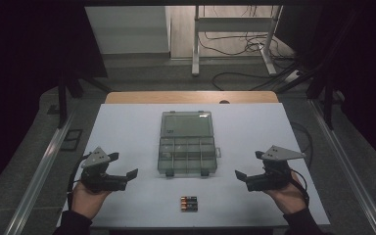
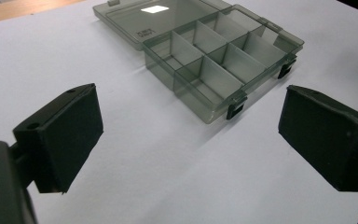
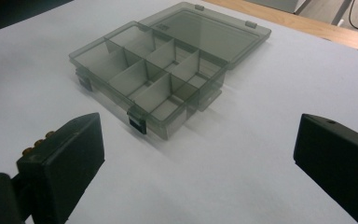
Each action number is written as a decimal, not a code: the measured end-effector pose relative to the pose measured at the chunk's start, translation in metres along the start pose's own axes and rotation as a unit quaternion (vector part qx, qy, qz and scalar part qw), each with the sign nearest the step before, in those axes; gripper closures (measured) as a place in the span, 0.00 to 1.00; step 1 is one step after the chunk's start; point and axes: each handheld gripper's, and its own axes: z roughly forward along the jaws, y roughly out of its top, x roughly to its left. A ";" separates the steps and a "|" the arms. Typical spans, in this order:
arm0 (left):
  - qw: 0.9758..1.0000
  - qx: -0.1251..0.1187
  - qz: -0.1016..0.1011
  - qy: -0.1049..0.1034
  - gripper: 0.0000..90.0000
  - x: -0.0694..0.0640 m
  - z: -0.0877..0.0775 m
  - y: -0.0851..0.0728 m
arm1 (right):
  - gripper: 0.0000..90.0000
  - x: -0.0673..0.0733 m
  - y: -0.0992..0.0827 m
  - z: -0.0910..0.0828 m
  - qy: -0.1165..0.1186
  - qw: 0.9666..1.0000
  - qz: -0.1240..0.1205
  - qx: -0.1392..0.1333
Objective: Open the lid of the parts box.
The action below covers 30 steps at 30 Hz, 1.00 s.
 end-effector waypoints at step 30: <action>1.000 -0.008 -0.005 0.026 0.00 -0.001 -0.039 -0.037 | 0.00 0.001 -0.044 -0.032 -0.032 0.999 0.037 0.017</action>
